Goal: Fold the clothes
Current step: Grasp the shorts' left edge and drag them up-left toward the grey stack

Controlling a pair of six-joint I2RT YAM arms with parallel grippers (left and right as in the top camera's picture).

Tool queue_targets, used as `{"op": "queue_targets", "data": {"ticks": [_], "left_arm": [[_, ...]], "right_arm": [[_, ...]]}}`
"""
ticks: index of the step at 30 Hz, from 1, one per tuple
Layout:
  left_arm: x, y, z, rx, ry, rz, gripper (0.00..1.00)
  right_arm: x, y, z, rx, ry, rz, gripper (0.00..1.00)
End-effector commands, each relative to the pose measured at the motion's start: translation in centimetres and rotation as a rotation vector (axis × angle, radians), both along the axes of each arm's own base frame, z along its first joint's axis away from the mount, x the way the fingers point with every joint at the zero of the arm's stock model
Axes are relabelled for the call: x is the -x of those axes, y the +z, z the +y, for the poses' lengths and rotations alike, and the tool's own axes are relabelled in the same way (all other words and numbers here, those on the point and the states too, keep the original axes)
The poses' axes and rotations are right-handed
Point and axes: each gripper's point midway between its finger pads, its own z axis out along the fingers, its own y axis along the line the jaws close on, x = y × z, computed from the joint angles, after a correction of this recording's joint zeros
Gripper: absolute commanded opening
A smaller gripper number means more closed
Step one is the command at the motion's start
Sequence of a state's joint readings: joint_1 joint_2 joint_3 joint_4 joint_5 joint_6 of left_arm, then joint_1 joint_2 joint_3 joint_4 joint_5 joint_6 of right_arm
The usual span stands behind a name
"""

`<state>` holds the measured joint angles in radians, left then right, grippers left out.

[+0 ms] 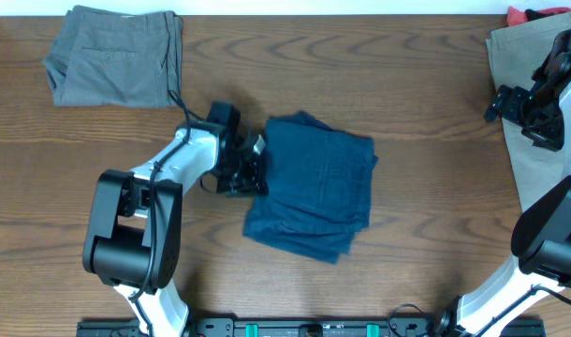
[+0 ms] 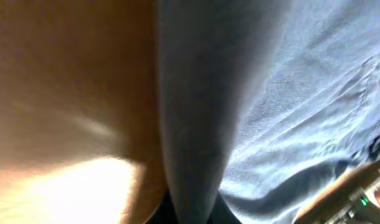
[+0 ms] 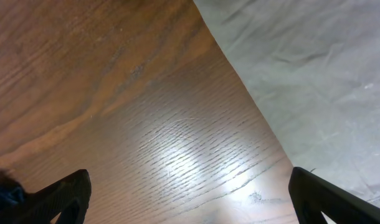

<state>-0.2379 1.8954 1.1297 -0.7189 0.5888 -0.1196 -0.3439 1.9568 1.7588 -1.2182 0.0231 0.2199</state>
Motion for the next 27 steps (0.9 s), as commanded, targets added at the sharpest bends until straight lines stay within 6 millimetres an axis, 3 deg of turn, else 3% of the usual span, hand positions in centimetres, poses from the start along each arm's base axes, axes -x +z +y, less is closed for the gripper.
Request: {"op": "queue_targets", "data": {"ticks": [1,11,19,27], "left_arm": [[-3.6,1.1,1.6,-0.130,-0.001,-0.111,0.06],[-12.2,5.9,6.9,-0.477,-0.052,-0.448,0.06],[-18.2,9.6,11.1,-0.519,0.060,-0.652,0.06],[-21.9,12.3,15.9,-0.577,0.130,-0.807,0.06]], "right_arm": [[-0.1,0.7,-0.4,0.011,-0.017,-0.017,0.99],[-0.1,0.7,-0.4,0.011,-0.017,-0.017,0.99],[-0.1,0.7,-0.4,0.011,-0.017,-0.017,0.99],[-0.1,0.7,-0.4,0.011,-0.017,-0.017,0.99]]}}
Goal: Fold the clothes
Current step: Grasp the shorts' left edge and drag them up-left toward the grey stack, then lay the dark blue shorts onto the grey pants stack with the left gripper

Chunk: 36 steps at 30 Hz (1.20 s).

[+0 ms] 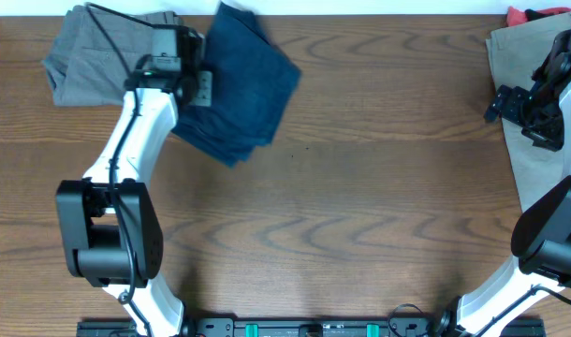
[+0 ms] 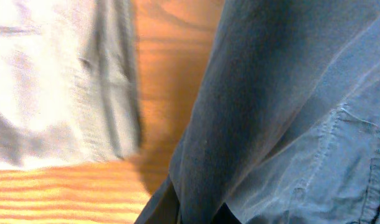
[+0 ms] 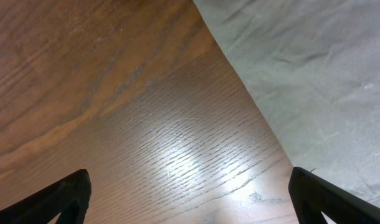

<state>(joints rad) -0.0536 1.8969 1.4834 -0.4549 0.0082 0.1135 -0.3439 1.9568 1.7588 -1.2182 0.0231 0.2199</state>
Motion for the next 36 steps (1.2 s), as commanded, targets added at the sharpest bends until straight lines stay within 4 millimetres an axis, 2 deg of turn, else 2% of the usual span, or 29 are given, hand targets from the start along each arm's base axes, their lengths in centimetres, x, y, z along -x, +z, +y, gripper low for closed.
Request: {"op": "queue_targets", "data": {"ticks": [1,8,11,18,25,32,36], "left_arm": [[-2.1,2.4,2.1,-0.054,0.007,-0.089,0.06],[-4.4,5.6,4.9,-0.080,0.073,-0.219,0.06],[-4.7,6.5,6.3,-0.127,0.123,-0.246,0.06],[-5.0,8.3,8.1,-0.160,0.238,-0.294,0.06],[-5.3,9.2,9.1,-0.122,0.356,-0.350,0.06],[-4.6,9.3,12.5,-0.007,0.599,-0.402,0.06],[-4.4,9.0,14.2,0.040,0.681,-0.415,0.06]], "right_arm": [[-0.1,0.7,-0.4,0.011,-0.017,-0.017,0.99],[-0.1,0.7,-0.4,0.011,-0.017,-0.017,0.99],[-0.1,0.7,-0.4,0.011,-0.018,-0.017,0.99],[-0.1,0.7,-0.4,0.011,-0.017,-0.017,0.99],[-0.1,0.7,-0.4,0.011,-0.017,-0.017,0.99],[-0.1,0.7,-0.4,0.011,-0.018,-0.017,0.99],[-0.1,0.7,-0.4,0.011,-0.017,-0.017,0.99]]}}
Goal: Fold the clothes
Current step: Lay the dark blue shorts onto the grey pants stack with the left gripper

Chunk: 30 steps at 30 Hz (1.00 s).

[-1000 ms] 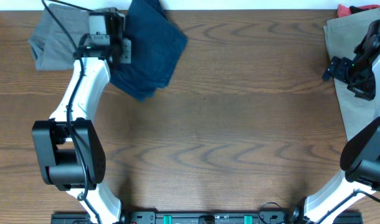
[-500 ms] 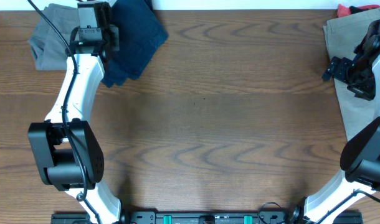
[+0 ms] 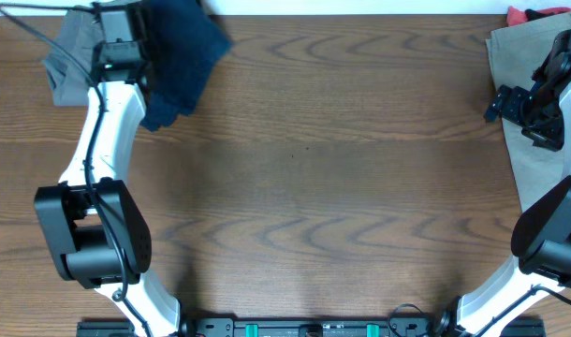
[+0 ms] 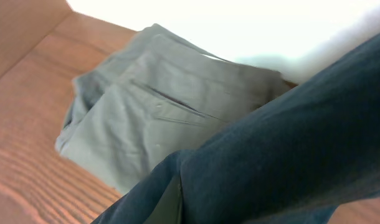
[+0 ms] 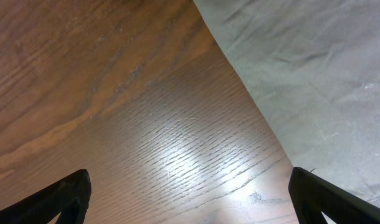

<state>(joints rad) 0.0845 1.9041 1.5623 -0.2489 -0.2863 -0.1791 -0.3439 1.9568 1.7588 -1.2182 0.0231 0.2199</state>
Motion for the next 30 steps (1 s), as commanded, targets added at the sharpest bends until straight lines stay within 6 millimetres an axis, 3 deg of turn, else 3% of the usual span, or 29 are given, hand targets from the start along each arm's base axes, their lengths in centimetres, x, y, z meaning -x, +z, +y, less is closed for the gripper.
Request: {"op": "queue_targets", "data": {"ticks": [1,20,25,27,28,29,30], "left_arm": [[-0.4,1.9,2.5,0.059,0.134,-0.103,0.06],[-1.6,-3.7,7.7,0.056,0.226,-0.080,0.06],[-0.6,-5.5,10.2,0.008,0.323,-0.051,0.06],[-0.4,-5.9,10.8,0.009,0.334,-0.044,0.17],[-0.3,-6.1,11.1,0.009,0.339,-0.038,0.38],[-0.2,-6.1,11.4,0.009,0.344,-0.038,0.50],[-0.1,-6.1,11.6,0.009,0.348,-0.036,0.51]], "right_arm": [[-0.1,0.7,-0.4,0.011,-0.017,-0.017,0.99],[-0.1,0.7,-0.3,0.011,-0.015,-0.017,0.99],[-0.1,0.7,-0.3,0.011,-0.015,-0.017,0.99],[-0.1,0.7,-0.3,0.011,-0.015,-0.017,0.99],[-0.1,0.7,-0.3,0.011,-0.015,-0.017,0.99],[-0.1,0.7,-0.3,0.011,-0.015,-0.016,0.99],[-0.1,0.7,-0.3,0.011,-0.015,-0.017,0.99]]}}
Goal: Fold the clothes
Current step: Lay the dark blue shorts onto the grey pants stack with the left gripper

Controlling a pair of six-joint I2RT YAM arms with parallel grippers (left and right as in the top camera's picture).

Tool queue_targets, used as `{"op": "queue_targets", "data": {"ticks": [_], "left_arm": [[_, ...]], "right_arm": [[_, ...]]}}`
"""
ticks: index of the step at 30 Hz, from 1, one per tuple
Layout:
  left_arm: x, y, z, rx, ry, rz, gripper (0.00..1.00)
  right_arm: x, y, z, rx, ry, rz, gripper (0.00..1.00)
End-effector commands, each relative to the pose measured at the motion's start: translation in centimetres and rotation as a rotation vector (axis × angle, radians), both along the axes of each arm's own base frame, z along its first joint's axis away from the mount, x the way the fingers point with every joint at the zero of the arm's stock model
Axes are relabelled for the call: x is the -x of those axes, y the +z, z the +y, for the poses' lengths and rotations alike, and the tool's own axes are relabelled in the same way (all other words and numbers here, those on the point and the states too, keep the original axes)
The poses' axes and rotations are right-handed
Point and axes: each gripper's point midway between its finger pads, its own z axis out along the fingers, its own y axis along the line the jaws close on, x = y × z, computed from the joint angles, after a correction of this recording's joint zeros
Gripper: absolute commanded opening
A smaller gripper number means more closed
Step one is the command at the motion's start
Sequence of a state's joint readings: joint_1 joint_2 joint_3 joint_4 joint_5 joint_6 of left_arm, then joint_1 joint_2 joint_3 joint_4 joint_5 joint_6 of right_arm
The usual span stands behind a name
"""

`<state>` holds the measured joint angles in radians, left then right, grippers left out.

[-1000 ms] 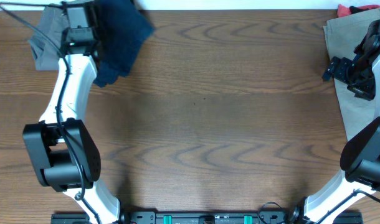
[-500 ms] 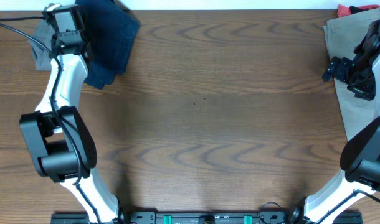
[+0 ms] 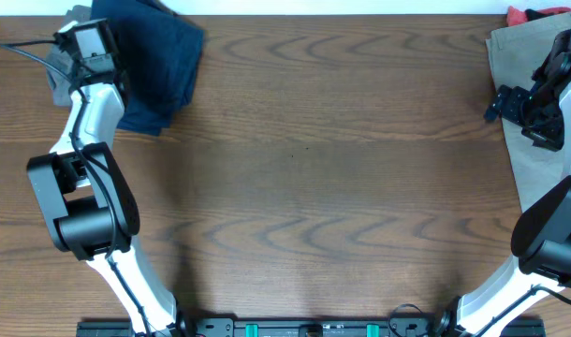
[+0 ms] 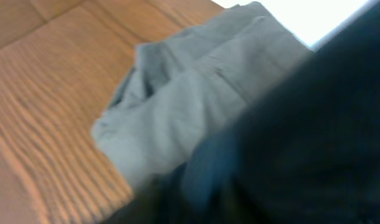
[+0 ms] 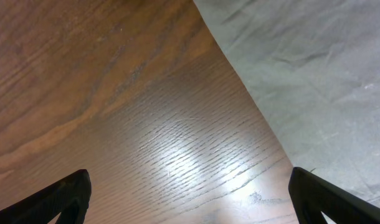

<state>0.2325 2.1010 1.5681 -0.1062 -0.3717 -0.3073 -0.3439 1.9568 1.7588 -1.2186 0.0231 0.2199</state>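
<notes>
A folded dark blue garment (image 3: pixel 154 65) lies at the table's far left corner, overlapping a folded grey pair of trousers (image 3: pixel 57 73). My left gripper (image 3: pixel 105 58) is at the blue garment's left edge and seems shut on it. In the left wrist view the blue cloth (image 4: pixel 302 143) covers the fingers, with the grey trousers (image 4: pixel 196 99) just beyond. My right gripper (image 3: pixel 536 105) stands open over bare wood beside a spread beige garment (image 3: pixel 512 56). In the right wrist view its fingertips (image 5: pixel 78 186) are wide apart and hold nothing, and the beige cloth (image 5: pixel 314 74) fills the upper right.
A red piece of cloth (image 3: pixel 524 13) shows at the far right corner, behind the beige garment. The dark wooden table (image 3: pixel 323 187) has its far edge right behind both folded garments.
My left gripper has moved further left with the blue garment, which now overlaps more of the grey trousers. The right arm has not moved.
My left gripper was at the left edge of the folded blue garment in the middle of the table. Then it held the garment near the grey trousers at the far left, then partly over them, and now mostly on top of them. The right gripper stayed open.
</notes>
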Motion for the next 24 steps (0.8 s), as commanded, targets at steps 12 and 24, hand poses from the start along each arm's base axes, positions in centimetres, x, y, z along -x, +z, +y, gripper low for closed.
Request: {"op": "queue_targets", "data": {"ticks": [12,24], "left_arm": [[-0.2,0.4,-0.3,0.000,-0.002,0.016,0.52],[0.4,-3.7,-5.0,0.167,-0.162,0.116,0.51]], "right_arm": [[-0.1,0.7,-0.3,0.011,-0.015,-0.017,0.99],[-0.1,0.7,-0.3,0.011,-0.015,-0.017,0.99]]}}
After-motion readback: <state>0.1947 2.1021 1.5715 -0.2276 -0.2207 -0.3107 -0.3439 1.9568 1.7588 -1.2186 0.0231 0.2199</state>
